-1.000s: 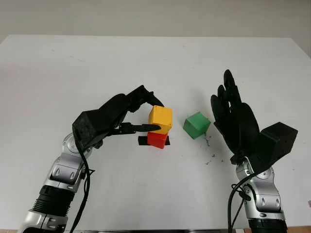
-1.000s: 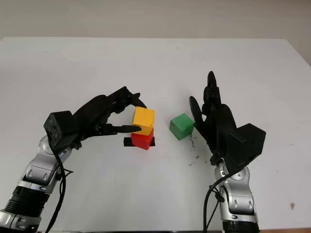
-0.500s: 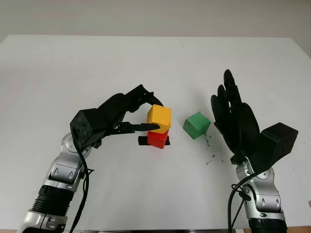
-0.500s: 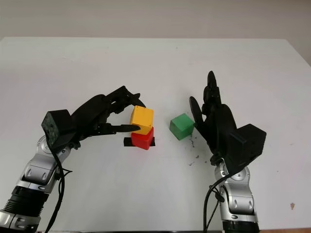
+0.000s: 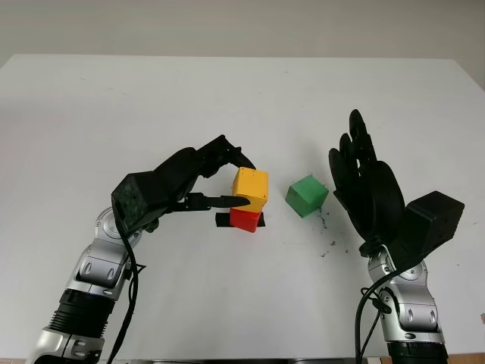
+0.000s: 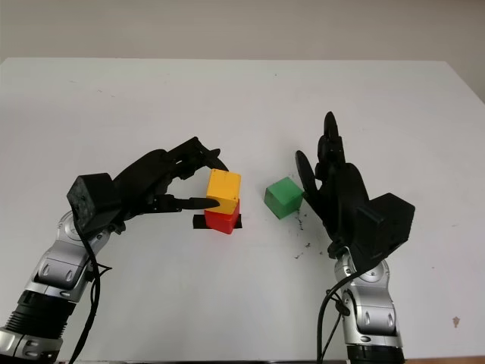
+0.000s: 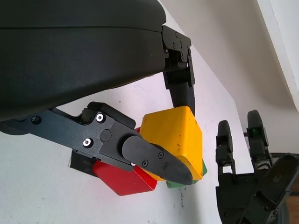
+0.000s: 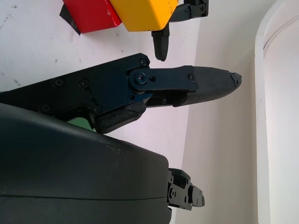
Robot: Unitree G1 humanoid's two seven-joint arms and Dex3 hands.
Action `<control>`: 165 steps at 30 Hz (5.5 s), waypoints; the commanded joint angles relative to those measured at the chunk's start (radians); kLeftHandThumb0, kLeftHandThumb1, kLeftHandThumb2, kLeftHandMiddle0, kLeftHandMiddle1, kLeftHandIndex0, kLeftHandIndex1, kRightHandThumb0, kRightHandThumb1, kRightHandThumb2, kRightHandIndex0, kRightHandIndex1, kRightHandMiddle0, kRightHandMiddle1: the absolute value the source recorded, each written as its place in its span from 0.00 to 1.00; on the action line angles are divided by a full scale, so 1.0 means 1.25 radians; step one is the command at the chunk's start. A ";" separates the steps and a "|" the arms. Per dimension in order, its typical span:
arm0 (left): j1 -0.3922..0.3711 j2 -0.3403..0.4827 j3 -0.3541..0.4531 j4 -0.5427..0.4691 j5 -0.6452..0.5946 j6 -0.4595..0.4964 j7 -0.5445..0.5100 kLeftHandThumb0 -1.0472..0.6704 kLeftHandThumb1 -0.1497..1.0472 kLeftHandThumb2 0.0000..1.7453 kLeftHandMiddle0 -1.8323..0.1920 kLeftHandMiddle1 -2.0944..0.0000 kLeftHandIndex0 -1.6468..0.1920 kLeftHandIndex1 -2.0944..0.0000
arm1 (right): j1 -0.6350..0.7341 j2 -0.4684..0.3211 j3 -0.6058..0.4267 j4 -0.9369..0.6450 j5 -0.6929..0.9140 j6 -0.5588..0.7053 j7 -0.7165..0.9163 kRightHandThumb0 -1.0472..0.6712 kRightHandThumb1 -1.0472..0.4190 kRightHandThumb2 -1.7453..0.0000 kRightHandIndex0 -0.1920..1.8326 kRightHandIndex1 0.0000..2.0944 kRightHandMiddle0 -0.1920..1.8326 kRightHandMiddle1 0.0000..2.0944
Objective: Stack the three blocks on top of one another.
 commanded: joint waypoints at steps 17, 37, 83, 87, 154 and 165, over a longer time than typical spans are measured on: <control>0.005 -0.007 -0.005 -0.026 0.027 0.028 0.032 0.31 1.00 0.03 0.84 0.98 0.80 0.36 | 0.003 -0.011 -0.006 -0.008 0.000 -0.006 0.010 0.14 0.00 0.78 0.00 0.02 0.02 0.03; 0.023 0.000 -0.004 -0.105 0.004 0.109 0.000 0.23 0.98 0.03 0.91 0.98 0.84 0.61 | -0.002 -0.008 -0.016 -0.005 0.006 -0.003 0.009 0.15 0.00 0.79 0.01 0.03 0.03 0.03; 0.235 -0.069 0.174 -0.257 0.067 0.103 0.338 0.17 1.00 0.34 1.00 0.98 1.00 0.98 | -0.527 -0.606 0.183 0.242 -0.383 -0.312 0.482 0.18 0.20 0.97 0.16 0.04 0.28 0.05; 0.235 -0.066 0.170 -0.252 0.071 0.099 0.340 0.17 1.00 0.34 1.00 0.99 1.00 0.98 | -0.520 -0.613 0.204 0.218 -0.425 -0.361 0.479 0.20 0.21 0.97 0.16 0.03 0.29 0.04; 0.230 -0.073 0.142 -0.198 0.119 0.058 0.345 0.14 1.00 0.33 0.97 0.97 0.98 0.97 | -0.458 -0.528 0.321 0.546 -0.604 -0.682 0.049 0.39 0.07 0.97 0.26 0.04 0.33 0.60; 0.225 -0.074 0.139 -0.185 0.128 0.050 0.346 0.16 1.00 0.33 0.97 0.97 0.97 0.97 | -0.461 -0.495 0.293 0.564 -0.432 -0.621 0.183 0.38 0.06 0.97 0.25 0.03 0.30 0.63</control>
